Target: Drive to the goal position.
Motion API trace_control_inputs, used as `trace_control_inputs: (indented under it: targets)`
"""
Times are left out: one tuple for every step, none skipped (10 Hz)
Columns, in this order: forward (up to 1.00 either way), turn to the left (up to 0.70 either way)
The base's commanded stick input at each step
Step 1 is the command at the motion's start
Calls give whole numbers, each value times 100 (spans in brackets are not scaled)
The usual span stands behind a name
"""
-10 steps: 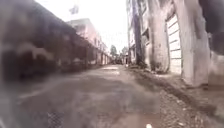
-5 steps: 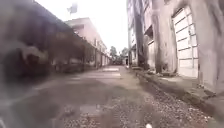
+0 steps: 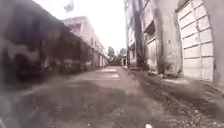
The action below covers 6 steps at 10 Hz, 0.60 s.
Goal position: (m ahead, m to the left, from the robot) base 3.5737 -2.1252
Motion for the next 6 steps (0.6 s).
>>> trace_control_inputs:
  targets:
    - [100, 0]
    - [100, 0]
    - [100, 0]
    - [85, -31]
    - [85, -31]
    - [85, 0]
